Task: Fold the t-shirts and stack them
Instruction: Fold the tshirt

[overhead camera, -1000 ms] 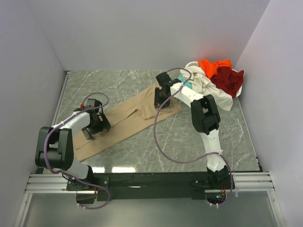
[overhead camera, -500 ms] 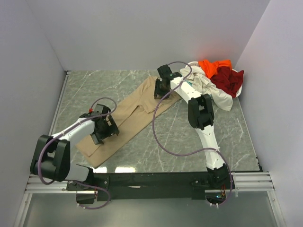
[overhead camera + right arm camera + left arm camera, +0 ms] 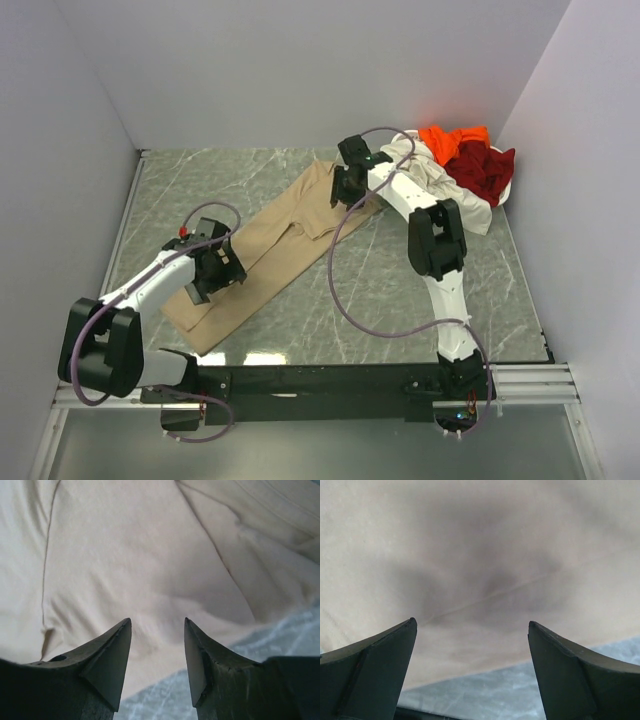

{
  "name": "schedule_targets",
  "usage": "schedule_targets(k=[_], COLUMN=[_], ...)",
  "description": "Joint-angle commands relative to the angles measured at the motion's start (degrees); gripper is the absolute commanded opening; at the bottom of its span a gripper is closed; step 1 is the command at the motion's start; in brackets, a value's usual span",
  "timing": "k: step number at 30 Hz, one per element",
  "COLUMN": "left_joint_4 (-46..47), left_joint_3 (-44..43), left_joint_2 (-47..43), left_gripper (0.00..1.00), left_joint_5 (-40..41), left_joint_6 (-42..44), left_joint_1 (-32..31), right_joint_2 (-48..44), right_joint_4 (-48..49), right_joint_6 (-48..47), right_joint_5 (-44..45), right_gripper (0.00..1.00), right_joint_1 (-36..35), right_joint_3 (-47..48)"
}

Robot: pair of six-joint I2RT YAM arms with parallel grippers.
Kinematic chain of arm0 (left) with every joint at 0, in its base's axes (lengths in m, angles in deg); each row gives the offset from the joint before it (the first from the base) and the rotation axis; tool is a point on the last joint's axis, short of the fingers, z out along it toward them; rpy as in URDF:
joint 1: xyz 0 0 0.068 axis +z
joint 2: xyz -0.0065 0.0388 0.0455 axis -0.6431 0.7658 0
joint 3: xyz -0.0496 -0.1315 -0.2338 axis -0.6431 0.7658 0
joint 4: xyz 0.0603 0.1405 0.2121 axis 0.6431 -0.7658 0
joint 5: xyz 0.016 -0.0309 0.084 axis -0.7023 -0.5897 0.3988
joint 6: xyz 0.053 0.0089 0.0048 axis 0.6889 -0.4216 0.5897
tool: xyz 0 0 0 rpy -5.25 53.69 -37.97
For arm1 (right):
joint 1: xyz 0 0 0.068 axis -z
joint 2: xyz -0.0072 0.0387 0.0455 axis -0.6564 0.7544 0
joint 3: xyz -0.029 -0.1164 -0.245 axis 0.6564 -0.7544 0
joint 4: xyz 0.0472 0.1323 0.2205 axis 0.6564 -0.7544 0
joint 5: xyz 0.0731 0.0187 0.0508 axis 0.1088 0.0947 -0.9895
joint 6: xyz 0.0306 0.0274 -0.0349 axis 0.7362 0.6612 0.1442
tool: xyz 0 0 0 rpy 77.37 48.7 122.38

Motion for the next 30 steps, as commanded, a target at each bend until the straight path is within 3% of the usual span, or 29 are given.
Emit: schedule_targets(k=[1,9,22,30], left_joint_4=[3.93,8.77,13.61,10.45], left_joint_3=[1.56,3.77,8.61,7.12], left_joint_2=[-0.92,-3.05,4.95,5.22], left_gripper=[0.99,0.99,0.99,0.99], left_joint_5=[3.37,4.08,-3.64,-10.33], left_joint_6=[-0.41,-1.3,0.99,-0.06], left_joint_1=[-0.07,-0.07,-0.24,-2.26], right_joint_2=[-7.1,-6.49,2.91,9.94], right_joint_4=[2.53,3.76,-2.92,-7.49], right_joint_6=[-0.04,1.28,0.75,1.98], right_joint_5=[0.66,-1.63,0.83,1.97], right_gripper=[0.54,0.54,0.52,0.5], right_joint_1=[-1.23,-2.99,-2.73,-1.42], right_joint_3=[-4.55,-10.73,-0.81,10.52])
